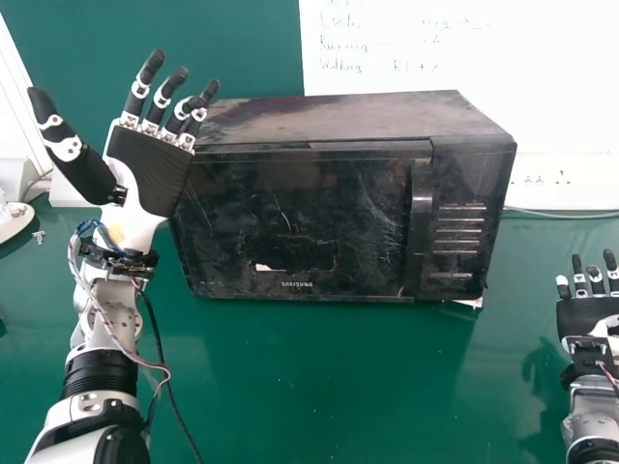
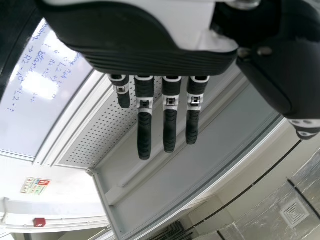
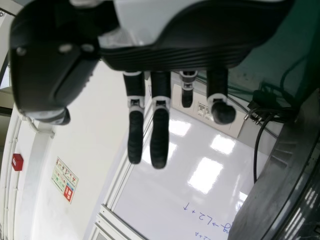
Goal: Open the door of oven
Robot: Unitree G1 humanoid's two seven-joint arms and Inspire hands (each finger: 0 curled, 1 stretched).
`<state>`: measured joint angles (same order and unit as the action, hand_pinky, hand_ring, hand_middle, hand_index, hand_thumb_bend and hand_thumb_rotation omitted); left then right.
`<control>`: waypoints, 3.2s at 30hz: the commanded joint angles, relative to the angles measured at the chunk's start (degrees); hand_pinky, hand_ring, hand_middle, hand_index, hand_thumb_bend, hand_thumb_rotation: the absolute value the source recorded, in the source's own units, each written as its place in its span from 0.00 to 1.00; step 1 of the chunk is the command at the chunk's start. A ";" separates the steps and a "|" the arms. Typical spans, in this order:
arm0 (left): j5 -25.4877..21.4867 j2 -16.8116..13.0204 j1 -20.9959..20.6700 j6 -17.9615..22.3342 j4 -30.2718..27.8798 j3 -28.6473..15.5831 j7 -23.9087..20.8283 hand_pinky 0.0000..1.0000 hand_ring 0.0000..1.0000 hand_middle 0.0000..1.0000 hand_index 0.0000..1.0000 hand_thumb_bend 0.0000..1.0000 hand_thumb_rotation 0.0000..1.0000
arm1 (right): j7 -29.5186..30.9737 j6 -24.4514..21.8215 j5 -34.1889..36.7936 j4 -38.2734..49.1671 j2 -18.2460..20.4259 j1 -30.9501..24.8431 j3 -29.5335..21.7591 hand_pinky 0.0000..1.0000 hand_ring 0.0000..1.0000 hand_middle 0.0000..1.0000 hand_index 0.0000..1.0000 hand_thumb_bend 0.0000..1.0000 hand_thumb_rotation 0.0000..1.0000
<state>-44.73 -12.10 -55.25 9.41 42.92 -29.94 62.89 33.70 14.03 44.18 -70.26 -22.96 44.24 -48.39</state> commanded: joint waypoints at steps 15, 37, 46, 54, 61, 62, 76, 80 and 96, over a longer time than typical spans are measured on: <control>2.85 -1.88 -1.90 4.42 4.58 0.43 2.56 0.25 0.47 0.63 0.61 0.89 0.67 | 2.03 -0.50 1.04 0.66 0.38 -0.03 -0.65 0.66 0.82 0.83 0.86 1.00 0.90; 7.06 -3.24 -2.50 4.04 6.50 3.18 5.48 0.50 0.73 0.80 0.73 0.95 0.77 | 5.87 -2.20 2.14 0.18 -0.11 -0.19 -1.17 0.97 1.00 1.00 0.98 1.00 0.91; 11.04 -4.19 -4.64 1.56 10.48 7.17 8.19 0.54 0.80 0.88 0.83 0.95 0.80 | 5.65 -2.35 2.22 0.31 -0.11 -0.25 -1.15 0.98 1.00 1.00 0.99 1.00 0.91; 15.72 -3.38 -7.48 1.13 16.33 10.76 10.10 0.58 0.85 0.94 0.90 0.96 0.79 | 5.59 -2.02 2.07 0.19 -0.11 -0.24 -1.06 0.97 1.00 1.00 0.98 1.00 0.90; 19.57 -2.55 -8.40 6.07 19.15 11.99 9.62 0.57 0.85 0.94 0.89 0.97 0.83 | 5.90 -2.60 2.40 -0.10 -0.03 -0.08 -1.27 0.96 1.00 1.00 0.99 1.00 0.90; 20.05 -2.52 -8.54 6.61 19.40 12.06 9.14 0.57 0.85 0.93 0.89 0.97 0.84 | 5.98 -2.65 2.45 -0.15 -0.05 -0.08 -1.32 0.96 1.00 1.00 0.99 1.00 0.89; 24.94 -2.06 -10.37 8.49 20.00 14.54 4.05 0.58 0.87 0.96 0.91 0.96 0.95 | 5.42 -2.87 2.54 -0.35 -0.23 -0.03 -1.50 0.94 0.98 1.00 0.98 1.00 0.87; 25.77 -1.77 -10.20 7.33 19.22 15.42 2.58 0.60 0.88 0.97 0.92 0.95 0.96 | 5.91 -2.99 2.51 -0.27 -0.15 -0.10 -1.51 0.94 0.98 1.00 0.99 1.00 0.87; 29.18 0.92 -9.08 3.22 15.73 19.19 -5.12 0.58 0.84 0.93 0.91 0.93 0.98 | 5.28 -2.87 2.66 -0.06 0.11 0.13 -1.69 0.95 0.97 1.00 0.99 1.00 0.88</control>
<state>-16.10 -11.32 -64.54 13.35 59.14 -11.51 58.40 39.11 11.10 46.58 -70.53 -22.97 44.24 -49.72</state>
